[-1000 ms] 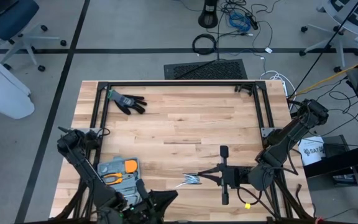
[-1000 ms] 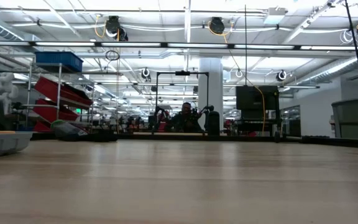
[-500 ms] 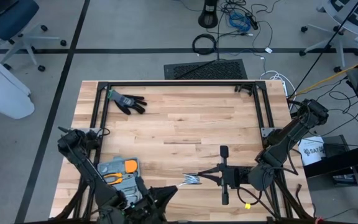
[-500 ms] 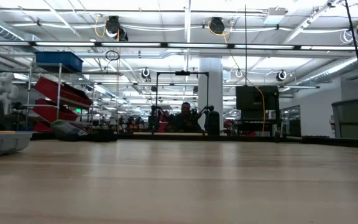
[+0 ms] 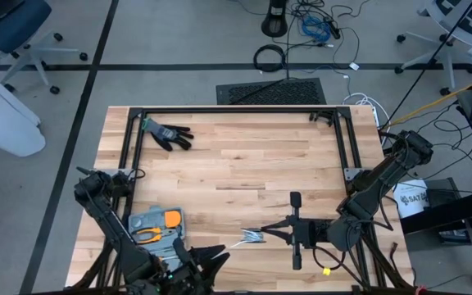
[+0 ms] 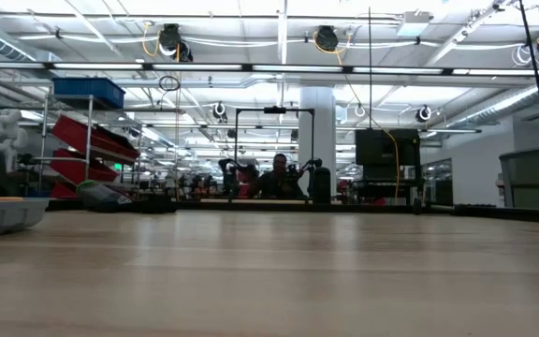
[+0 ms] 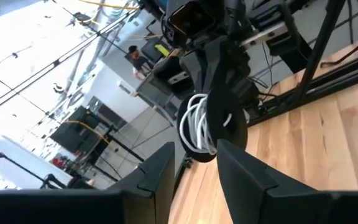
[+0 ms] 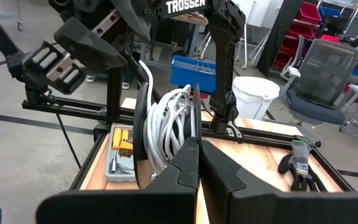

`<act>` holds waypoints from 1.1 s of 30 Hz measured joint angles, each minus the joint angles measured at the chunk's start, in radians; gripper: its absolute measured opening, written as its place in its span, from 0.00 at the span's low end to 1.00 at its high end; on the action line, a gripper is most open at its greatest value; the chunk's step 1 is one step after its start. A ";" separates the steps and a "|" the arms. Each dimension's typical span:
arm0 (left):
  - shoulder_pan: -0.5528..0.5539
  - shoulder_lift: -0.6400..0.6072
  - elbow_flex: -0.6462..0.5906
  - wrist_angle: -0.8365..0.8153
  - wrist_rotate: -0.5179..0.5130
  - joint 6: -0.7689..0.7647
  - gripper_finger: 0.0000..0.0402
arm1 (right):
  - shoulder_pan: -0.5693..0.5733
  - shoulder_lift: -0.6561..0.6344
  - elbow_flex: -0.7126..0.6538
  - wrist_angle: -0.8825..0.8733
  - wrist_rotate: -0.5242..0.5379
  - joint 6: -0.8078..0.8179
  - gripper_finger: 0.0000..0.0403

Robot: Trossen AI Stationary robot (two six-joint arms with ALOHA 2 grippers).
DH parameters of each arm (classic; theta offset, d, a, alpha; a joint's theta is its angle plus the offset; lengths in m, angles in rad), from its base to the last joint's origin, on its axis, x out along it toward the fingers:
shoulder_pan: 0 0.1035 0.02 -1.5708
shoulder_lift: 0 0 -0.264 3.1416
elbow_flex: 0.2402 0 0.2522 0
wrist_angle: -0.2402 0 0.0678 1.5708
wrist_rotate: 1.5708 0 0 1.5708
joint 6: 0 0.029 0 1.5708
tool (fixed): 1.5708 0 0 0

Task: Coil cords
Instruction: Coil the white cable wire into the spool

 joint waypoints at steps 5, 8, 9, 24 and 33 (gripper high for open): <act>0.012 0.000 0.000 -0.024 0.010 -0.018 0.32 | 0.000 0.000 0.000 0.000 -0.003 0.000 0.00; 0.016 0.000 0.000 -0.023 0.038 -0.023 0.32 | 0.000 0.000 0.000 0.001 -0.004 0.000 0.00; 0.019 0.000 0.000 -0.024 0.047 -0.029 0.32 | 0.000 0.000 0.000 0.000 -0.004 0.000 0.00; 0.037 0.000 0.000 -0.045 0.063 -0.044 0.26 | 0.001 0.000 0.000 0.000 -0.004 0.000 0.00; 0.041 0.000 0.000 -0.045 0.091 -0.044 0.12 | 0.001 0.000 0.000 0.000 -0.004 0.000 0.00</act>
